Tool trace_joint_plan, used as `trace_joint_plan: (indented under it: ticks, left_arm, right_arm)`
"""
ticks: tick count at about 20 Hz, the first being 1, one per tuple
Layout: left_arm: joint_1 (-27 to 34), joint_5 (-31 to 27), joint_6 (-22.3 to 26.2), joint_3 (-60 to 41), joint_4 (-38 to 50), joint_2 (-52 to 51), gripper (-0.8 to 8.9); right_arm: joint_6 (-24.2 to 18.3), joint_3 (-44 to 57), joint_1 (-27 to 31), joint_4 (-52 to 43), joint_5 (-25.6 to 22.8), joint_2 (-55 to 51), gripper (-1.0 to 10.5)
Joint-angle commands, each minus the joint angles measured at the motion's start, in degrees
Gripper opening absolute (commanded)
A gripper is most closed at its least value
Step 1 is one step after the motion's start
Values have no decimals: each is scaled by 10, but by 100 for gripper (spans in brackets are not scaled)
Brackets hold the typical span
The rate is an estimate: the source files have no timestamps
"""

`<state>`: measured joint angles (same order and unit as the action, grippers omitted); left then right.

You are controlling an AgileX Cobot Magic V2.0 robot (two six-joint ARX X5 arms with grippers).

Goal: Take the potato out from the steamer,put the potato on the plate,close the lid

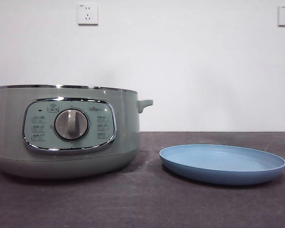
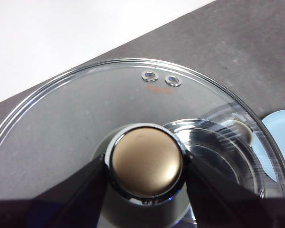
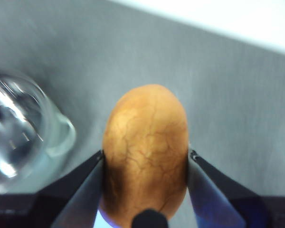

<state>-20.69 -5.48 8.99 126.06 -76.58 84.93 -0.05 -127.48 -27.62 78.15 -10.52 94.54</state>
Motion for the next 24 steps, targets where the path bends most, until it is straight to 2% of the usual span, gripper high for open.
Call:
trace_joint_plan:
  ticks: [1, 3, 7, 12, 15, 18, 24]
  left_arm:
    - [2, 0, 8, 7, 6, -6, -8]
    - [2, 0, 10, 7, 7, -6, -9]
    - [2, 1, 12, 7, 7, -4, -8]
    - [2, 1, 13, 7, 7, -4, -9]
    - [2, 4, 13, 7, 16, -2, -9]
    - [2, 38, 14, 7, 19, 1, -8]
    - [2, 42, 14, 7, 19, 4, -8]
  right_arm:
    - [14, 92, 3, 9, 1, 8, -9]
    - [17, 186, 7, -21, 2, 8, -9]
    - [21, 398, 7, -185, 73, 8, -9]
    - [22, 632, 7, -405, 76, 16, -9]
    - [22, 685, 7, -447, 76, 28, -9]
    - [21, 685, 8, -446, 76, 32, -8]
    - [22, 685, 10, -447, 76, 32, 2]
